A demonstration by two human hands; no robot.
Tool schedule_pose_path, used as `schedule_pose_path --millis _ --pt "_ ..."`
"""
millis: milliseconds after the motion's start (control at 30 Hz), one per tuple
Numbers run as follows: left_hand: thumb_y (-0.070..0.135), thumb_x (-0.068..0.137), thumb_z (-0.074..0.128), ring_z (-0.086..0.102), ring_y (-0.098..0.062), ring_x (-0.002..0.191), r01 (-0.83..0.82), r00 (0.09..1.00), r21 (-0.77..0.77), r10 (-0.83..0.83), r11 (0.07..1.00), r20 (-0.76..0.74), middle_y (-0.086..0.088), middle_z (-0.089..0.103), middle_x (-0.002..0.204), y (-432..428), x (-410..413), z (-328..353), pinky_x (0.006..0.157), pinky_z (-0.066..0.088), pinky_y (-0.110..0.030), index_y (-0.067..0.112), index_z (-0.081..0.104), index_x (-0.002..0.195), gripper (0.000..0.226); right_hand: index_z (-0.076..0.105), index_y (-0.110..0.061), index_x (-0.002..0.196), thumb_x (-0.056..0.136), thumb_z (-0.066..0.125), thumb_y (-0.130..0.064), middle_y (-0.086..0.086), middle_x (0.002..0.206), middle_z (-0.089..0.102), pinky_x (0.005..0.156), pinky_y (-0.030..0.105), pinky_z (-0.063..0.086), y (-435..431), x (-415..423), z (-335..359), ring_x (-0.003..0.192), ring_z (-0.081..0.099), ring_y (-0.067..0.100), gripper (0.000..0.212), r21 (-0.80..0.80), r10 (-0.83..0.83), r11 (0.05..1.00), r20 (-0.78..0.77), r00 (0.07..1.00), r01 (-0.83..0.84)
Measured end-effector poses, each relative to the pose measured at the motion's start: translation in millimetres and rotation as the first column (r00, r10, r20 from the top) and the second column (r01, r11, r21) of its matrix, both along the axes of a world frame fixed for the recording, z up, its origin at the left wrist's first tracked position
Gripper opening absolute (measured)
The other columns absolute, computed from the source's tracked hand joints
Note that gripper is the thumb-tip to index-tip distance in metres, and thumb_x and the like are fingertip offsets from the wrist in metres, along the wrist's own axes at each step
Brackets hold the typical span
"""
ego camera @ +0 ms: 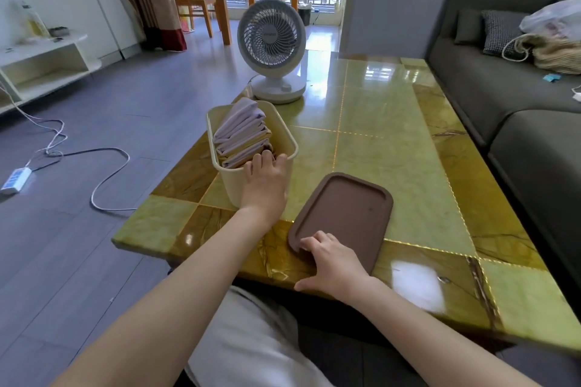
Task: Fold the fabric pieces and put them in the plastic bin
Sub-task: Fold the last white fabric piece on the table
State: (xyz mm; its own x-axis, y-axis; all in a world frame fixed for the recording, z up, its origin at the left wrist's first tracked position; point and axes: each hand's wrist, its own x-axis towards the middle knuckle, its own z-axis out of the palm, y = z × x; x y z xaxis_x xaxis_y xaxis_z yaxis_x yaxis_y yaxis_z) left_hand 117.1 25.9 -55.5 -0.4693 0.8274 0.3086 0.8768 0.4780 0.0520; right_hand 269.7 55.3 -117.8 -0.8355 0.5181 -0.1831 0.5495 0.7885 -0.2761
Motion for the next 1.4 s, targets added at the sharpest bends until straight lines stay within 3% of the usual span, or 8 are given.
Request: schedule_pose_path --millis 200,400,633,867,967,1100,1267,1400 --pt "0.009 0.09 0.049 0.036 -0.028 0.122 0.025 0.999 0.017 -0.025 1.0 0.02 -0.012 0.041 0.129 -13.3 12.1 2.6 0.106 0.028 -0.039 0.016 0.035 0.137 0.05 0.048 -0.021 0.121 0.081 0.062 -0.012 0.0 0.114 0.05 0.084 0.03 0.046 -26.4 19.2 -13.8 0.107 0.049 0.021 0.043 0.015 0.025 1.0 -0.11 0.994 -0.023" --pt "0.013 0.088 0.06 0.04 -0.027 0.121 0.058 0.998 0.042 -0.059 0.997 0.017 -0.01 0.043 0.128 -26.6 26.0 3.0 0.104 0.032 -0.039 0.02 0.04 0.136 0.053 0.052 -0.017 0.12 0.087 0.053 -0.011 0.003 0.115 0.048 0.092 0.032 0.044 -20.4 40.8 0.9 0.107 0.046 0.022 0.034 0.129 -0.018 0.99 -0.234 0.972 0.049" --pt "0.0 0.091 0.047 0.044 -0.025 0.122 0.161 0.97 0.133 -0.182 0.978 0.164 -0.008 0.051 0.127 -39.3 33.9 6.2 0.104 0.037 -0.039 0.017 0.054 0.127 0.041 0.052 -0.006 0.125 0.087 0.045 0.01 0.015 0.118 0.047 0.092 0.04 0.045 20.1 32.5 75.4 0.11 0.045 0.031 0.041 0.101 -0.304 0.881 -0.626 0.718 0.461" --pt "0.023 0.098 0.04 0.048 -0.025 0.111 0.144 0.984 0.204 -0.161 0.968 0.071 -0.007 0.056 0.118 -58.9 22.8 10.7 0.095 0.039 -0.037 0.015 0.061 0.111 0.026 0.057 0.0 0.113 0.081 0.05 0.017 0.023 0.109 0.052 0.083 0.037 0.047 3.4 -3.5 125.8 0.098 0.05 0.035 0.038 0.299 0.006 0.875 -0.794 0.608 0.382" --pt "0.017 0.093 0.041 0.045 -0.029 0.114 -0.061 0.997 0.213 0.048 0.975 0.062 -0.011 0.049 0.126 -72.9 7.3 11.7 0.093 0.039 -0.038 0.013 0.052 0.122 0.031 0.06 0.0 0.106 0.077 0.052 0.019 0.021 0.103 0.052 0.077 0.031 0.043 -7.1 -27.0 134.0 0.093 0.05 0.032 0.036 0.371 0.12 0.888 -0.757 0.642 0.272" --pt "0.025 0.095 0.04 0.04 -0.031 0.121 -0.235 0.952 0.207 0.181 0.95 0.248 -0.013 0.043 0.131 -89.2 -7.3 8.4 0.098 0.034 -0.039 0.009 0.042 0.13 0.039 0.052 -0.003 0.117 0.077 0.051 0.019 0.018 0.118 0.048 0.096 0.039 0.045 -19.3 -50.0 130.5 0.109 0.047 0.03 0.045 0.504 0.262 0.862 -0.534 0.804 0.054" --pt "0.034 0.092 0.048 0.033 -0.029 0.13 -0.251 0.911 0.258 0.137 0.933 0.389 -0.009 0.035 0.14 -92.6 -13.1 10.0 0.107 0.028 -0.042 0.011 0.03 0.137 0.054 0.046 -0.017 0.128 0.087 0.051 0.002 0.001 0.117 0.059 0.087 0.029 0.045 -25.4 -52.4 111.5 0.106 0.057 0.024 0.045 0.561 0.265 0.821 -0.206 0.942 -0.109" --pt "0.029 0.093 0.045 0.029 -0.024 0.134 -0.148 0.947 0.206 0.079 0.967 0.311 -0.002 0.034 0.146 -92.6 -16.2 9.9 0.109 0.026 -0.042 0.019 0.034 0.139 0.048 0.038 -0.015 0.135 0.089 0.05 0.0 0.001 0.124 0.056 0.081 0.031 0.051 -25.6 -51.1 103.7 0.103 0.062 0.025 0.05 0.595 0.27 0.783 -0.063 0.961 -0.181"
